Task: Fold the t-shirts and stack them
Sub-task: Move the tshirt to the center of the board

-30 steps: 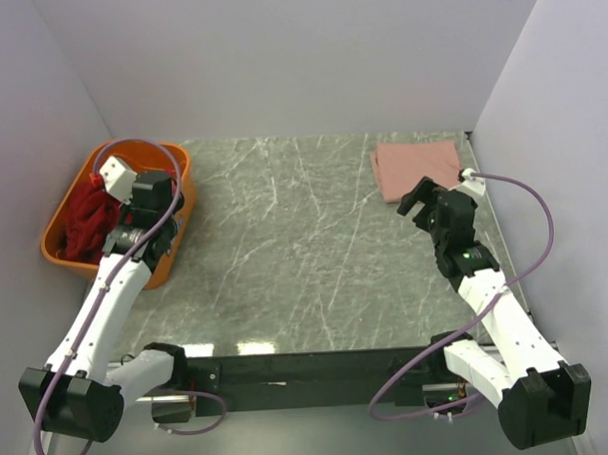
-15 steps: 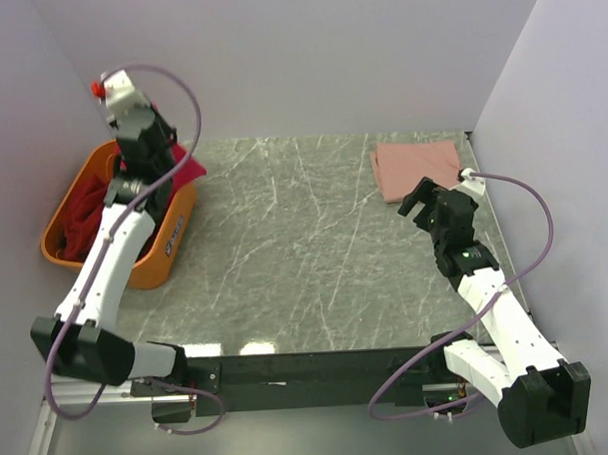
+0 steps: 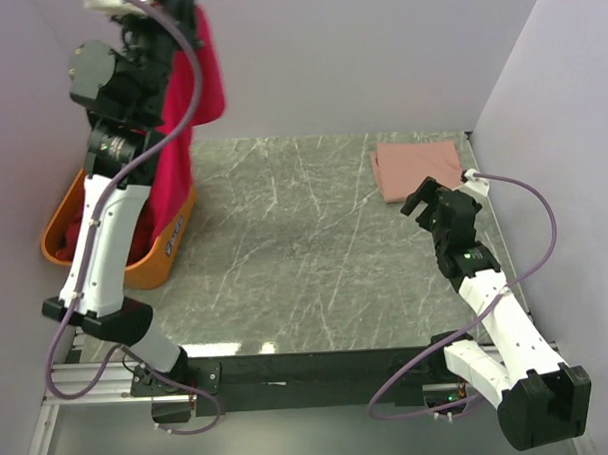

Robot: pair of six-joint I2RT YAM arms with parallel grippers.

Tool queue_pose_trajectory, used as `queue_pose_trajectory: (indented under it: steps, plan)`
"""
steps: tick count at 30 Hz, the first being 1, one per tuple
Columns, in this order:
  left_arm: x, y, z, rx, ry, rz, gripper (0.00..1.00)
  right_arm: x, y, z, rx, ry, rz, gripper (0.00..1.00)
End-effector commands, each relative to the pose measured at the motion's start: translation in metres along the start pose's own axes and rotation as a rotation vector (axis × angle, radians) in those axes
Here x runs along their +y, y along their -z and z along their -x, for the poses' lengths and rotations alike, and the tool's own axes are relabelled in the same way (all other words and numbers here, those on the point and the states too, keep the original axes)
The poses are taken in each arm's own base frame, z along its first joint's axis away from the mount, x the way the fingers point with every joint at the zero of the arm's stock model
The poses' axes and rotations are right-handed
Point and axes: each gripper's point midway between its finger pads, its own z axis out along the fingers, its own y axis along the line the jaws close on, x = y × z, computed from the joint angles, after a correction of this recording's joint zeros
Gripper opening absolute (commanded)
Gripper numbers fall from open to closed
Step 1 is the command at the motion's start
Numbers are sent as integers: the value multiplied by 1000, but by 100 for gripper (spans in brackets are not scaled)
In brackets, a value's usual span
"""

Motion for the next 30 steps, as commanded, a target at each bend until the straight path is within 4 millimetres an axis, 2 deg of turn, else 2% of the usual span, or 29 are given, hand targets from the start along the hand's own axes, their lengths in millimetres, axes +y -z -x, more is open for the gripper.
queue_pose_trajectory:
  steps: [1,2,4,5,8,11,18,19,20,21,23,24,26,30]
  plan:
    - [-78,-8,11,-55,2,-250,1,-1,8,26,-75,-23,-17,99]
    - [-101,-5,11,-60,24,-294,1,-3,8,23,-71,-22,-22,99]
    - [-121,-5,11,-74,61,-332,1,-5,10,24,-78,-20,-21,99]
    - [-139,1,18,-103,102,-387,1,-7,12,24,-83,-18,-27,99]
    - [-171,17,16,-93,191,-504,1,-18,13,26,-89,-18,-79,99]
    - [-188,24,24,-104,249,-568,1,-27,15,25,-92,-24,-116,99]
    - [-215,26,32,-138,370,-658,1,-29,16,30,-106,-39,-121,100]
    - [-221,24,21,-121,391,-674,1,-31,16,29,-104,-36,-126,100]
    - [-227,26,25,-156,406,-706,1,-32,17,29,-107,-38,-131,100]
    - [-235,26,14,-140,419,-727,1,-33,17,29,-107,-39,-132,100]
    - [-247,29,12,-157,437,-758,1,-34,18,30,-111,-36,-132,100]
    - [-253,27,2,-150,448,-765,1,-34,18,31,-118,-39,-135,99]
    - [-264,32,9,-192,467,-797,1,-35,18,32,-123,-43,-137,100]
    - [-273,31,2,-185,490,-791,1,-36,17,29,-113,-34,-132,100]
